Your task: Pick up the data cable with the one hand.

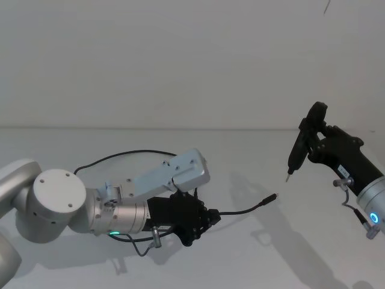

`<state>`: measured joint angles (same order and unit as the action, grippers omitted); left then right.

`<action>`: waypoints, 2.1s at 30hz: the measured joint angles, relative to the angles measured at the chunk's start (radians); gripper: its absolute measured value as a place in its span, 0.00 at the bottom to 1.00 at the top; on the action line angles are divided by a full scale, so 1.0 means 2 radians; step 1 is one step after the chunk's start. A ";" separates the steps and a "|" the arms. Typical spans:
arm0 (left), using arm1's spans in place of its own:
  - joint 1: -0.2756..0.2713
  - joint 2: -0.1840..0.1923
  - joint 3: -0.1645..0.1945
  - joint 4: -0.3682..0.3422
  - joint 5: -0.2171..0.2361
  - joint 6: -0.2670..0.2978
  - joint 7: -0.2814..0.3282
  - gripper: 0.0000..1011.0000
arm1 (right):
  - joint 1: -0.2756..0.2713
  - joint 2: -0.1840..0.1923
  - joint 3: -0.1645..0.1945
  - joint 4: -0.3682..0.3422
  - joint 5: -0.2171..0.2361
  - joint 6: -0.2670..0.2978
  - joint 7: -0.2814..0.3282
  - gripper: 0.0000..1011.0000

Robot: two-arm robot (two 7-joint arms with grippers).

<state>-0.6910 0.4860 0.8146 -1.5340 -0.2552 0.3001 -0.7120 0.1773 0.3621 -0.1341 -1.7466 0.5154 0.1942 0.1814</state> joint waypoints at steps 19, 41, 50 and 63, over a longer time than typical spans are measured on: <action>0.000 0.002 0.000 -0.001 0.001 -0.003 -0.002 0.04 | 0.005 0.012 -0.002 0.016 0.029 0.019 0.022 0.28; 0.000 0.002 0.000 -0.002 0.001 -0.004 -0.002 0.04 | 0.003 0.025 -0.006 0.019 0.054 0.017 0.043 0.28; 0.000 0.002 0.000 -0.002 0.001 -0.004 -0.002 0.04 | 0.004 0.030 -0.010 0.018 0.057 0.015 0.045 0.28; 0.000 0.002 0.000 -0.002 0.001 -0.004 -0.002 0.04 | 0.005 0.038 -0.015 0.018 0.062 0.012 0.051 0.28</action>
<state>-0.6918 0.4908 0.8143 -1.5375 -0.2532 0.2929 -0.7156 0.1880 0.4383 -0.1649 -1.7109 0.6396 0.2188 0.2826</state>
